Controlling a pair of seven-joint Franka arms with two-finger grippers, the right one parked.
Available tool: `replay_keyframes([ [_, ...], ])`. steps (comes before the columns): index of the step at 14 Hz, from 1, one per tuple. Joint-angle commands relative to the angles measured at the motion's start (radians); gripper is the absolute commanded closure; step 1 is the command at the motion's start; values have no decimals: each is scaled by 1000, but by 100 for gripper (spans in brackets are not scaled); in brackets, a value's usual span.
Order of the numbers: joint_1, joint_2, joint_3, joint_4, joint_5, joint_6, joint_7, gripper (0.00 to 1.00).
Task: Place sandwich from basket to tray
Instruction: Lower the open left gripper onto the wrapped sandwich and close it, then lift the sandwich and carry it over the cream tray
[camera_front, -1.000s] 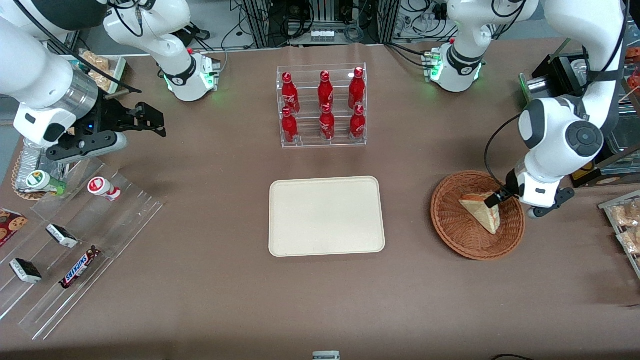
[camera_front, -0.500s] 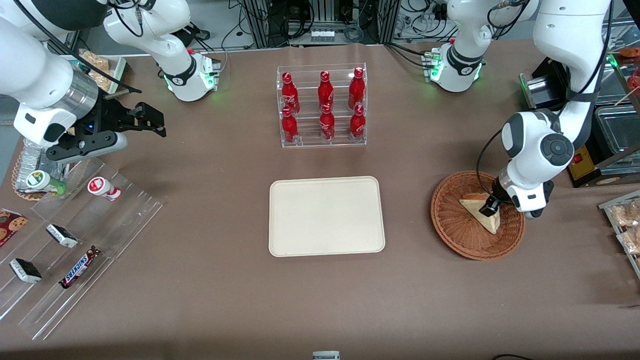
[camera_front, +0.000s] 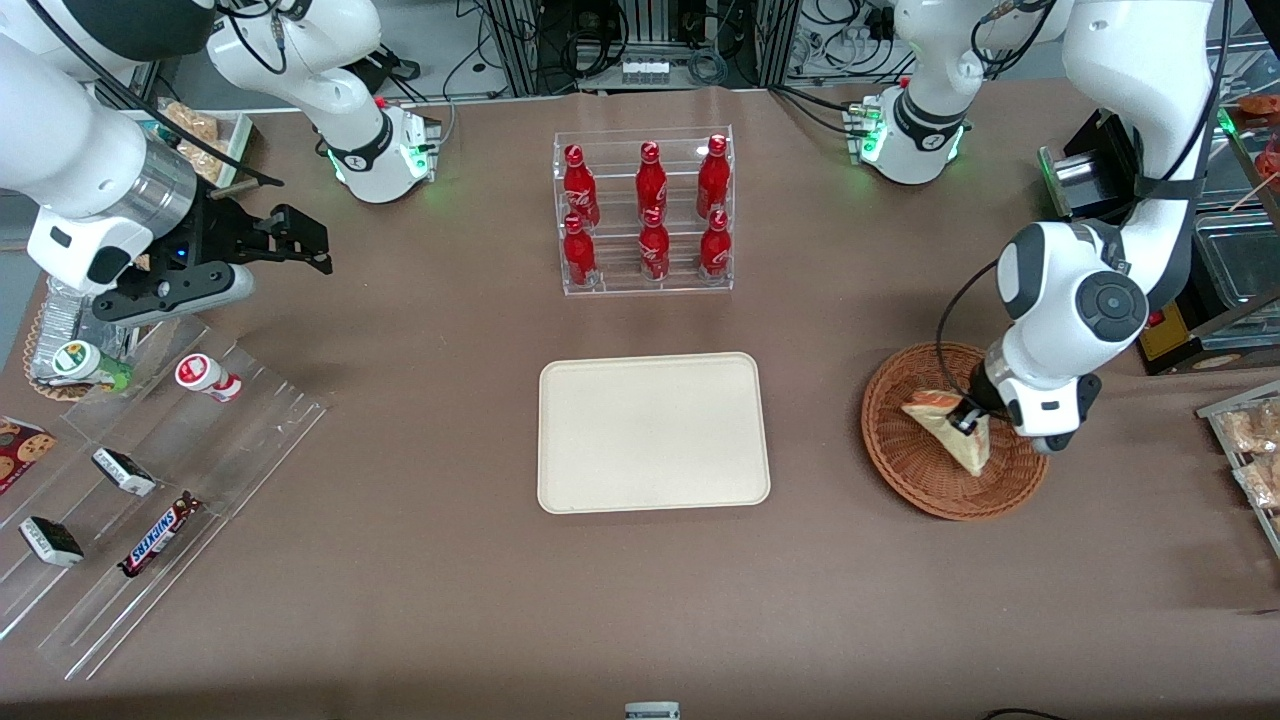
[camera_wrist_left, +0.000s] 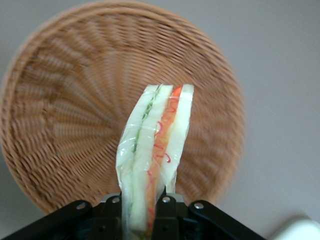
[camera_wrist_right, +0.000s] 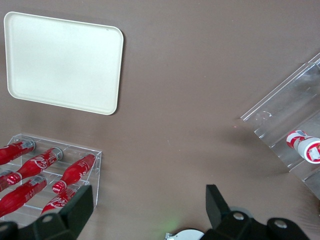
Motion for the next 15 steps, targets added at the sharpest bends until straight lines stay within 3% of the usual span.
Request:
replay_keyframes([
  [1, -90, 100, -41, 194, 0, -82, 24, 97],
  [4, -273, 215, -38, 336, 27, -79, 14, 97],
  [8, -457, 397, -36, 548, 162, -79, -24, 97],
  [12, -588, 526, -27, 699, 172, -99, -93, 97],
  [15, -646, 557, -2, 719, 172, -116, -107, 97],
])
